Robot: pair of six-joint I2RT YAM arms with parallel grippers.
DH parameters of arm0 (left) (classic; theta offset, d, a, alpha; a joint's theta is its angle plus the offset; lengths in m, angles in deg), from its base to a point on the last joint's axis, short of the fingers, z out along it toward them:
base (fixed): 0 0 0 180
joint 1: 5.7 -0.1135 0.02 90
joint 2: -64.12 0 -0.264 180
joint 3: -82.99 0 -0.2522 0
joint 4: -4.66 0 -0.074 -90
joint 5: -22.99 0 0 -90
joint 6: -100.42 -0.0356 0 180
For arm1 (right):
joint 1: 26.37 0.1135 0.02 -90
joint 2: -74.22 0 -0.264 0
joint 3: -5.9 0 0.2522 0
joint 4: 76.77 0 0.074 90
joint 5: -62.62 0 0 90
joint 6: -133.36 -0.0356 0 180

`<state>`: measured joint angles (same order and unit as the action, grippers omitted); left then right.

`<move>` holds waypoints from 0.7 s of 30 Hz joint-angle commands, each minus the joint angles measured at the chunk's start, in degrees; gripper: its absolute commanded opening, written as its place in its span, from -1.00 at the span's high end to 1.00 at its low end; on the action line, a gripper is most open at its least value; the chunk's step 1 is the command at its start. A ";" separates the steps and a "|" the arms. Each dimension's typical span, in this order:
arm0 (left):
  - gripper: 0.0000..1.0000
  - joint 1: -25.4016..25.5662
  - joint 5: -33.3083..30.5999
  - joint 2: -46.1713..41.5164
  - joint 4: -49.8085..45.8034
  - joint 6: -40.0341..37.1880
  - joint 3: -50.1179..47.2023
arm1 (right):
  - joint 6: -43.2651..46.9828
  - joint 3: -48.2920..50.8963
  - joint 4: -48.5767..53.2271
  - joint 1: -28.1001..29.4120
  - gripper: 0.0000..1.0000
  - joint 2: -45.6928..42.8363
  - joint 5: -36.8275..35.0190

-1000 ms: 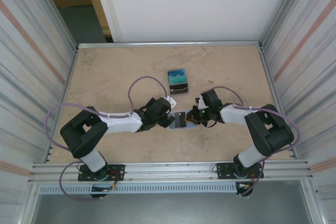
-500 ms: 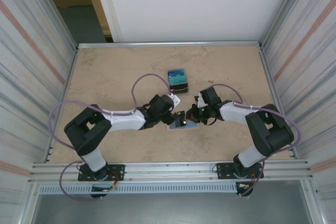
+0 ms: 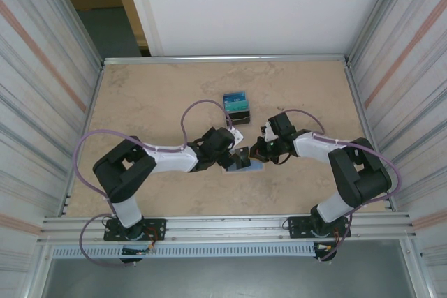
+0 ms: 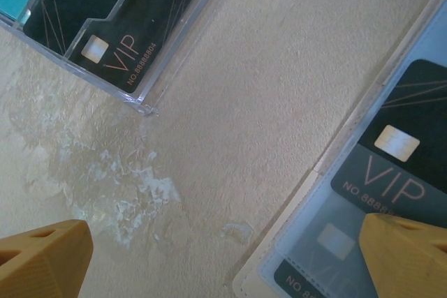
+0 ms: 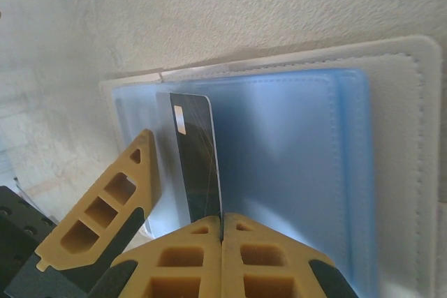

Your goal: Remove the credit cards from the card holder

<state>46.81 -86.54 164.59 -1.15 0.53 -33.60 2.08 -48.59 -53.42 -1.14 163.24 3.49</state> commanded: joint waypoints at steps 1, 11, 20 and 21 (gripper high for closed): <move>-0.97 0.22 -0.71 0.71 0.14 -1.47 1.15 | 2.59 -1.43 3.90 -0.96 1.00 -1.14 -0.84; -0.97 0.92 1.19 -2.17 -0.39 -1.27 2.03 | 3.59 -2.46 3.86 -0.98 1.00 0.76 1.59; -0.97 0.93 2.81 -0.54 -0.21 -0.84 3.17 | 3.40 -2.29 3.36 -0.85 1.00 0.97 1.58; -0.97 0.93 2.68 -0.26 -0.20 -0.75 3.22 | 3.40 -2.26 3.42 -0.90 1.00 0.89 1.57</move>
<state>47.31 -84.53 163.89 -1.57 0.10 -31.98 4.05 -49.77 -50.97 -1.97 163.72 4.35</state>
